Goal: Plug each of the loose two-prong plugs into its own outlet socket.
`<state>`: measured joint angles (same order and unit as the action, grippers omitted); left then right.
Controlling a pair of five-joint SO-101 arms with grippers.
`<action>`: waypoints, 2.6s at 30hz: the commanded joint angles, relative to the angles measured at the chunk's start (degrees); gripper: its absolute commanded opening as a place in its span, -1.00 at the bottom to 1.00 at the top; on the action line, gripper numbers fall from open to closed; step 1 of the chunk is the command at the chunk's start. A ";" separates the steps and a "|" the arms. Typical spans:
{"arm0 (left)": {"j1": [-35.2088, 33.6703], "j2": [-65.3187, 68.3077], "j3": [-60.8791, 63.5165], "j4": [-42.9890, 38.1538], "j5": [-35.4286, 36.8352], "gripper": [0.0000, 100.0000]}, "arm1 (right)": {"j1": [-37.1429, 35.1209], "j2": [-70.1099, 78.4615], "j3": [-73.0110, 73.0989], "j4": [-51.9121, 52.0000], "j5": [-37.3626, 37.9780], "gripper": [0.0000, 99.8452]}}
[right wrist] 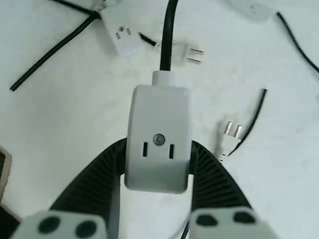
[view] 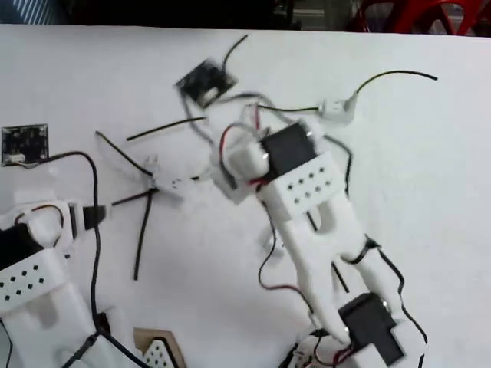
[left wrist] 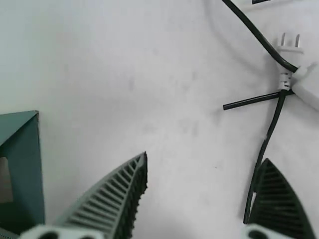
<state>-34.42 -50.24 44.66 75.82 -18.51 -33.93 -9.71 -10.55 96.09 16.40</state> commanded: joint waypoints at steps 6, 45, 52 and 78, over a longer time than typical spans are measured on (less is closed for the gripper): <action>-0.84 -1.36 -9.41 6.68 -0.44 -0.33 | -12.79 -7.60 25.93 -10.51 19.87 -0.96; -0.48 -1.45 -10.20 6.15 -4.48 -0.33 | 20.26 4.09 41.76 -44.44 -7.30 -0.60; -0.48 -1.45 -7.38 6.07 -4.66 -0.33 | 21.05 14.73 39.74 -49.54 -5.80 -0.61; -0.48 -1.45 0.53 2.46 -4.13 -0.33 | 21.67 -4.97 25.58 -34.77 -48.35 -0.96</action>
<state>-34.86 -50.51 45.10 79.25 -22.64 -11.60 -9.27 17.32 64.44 -14.55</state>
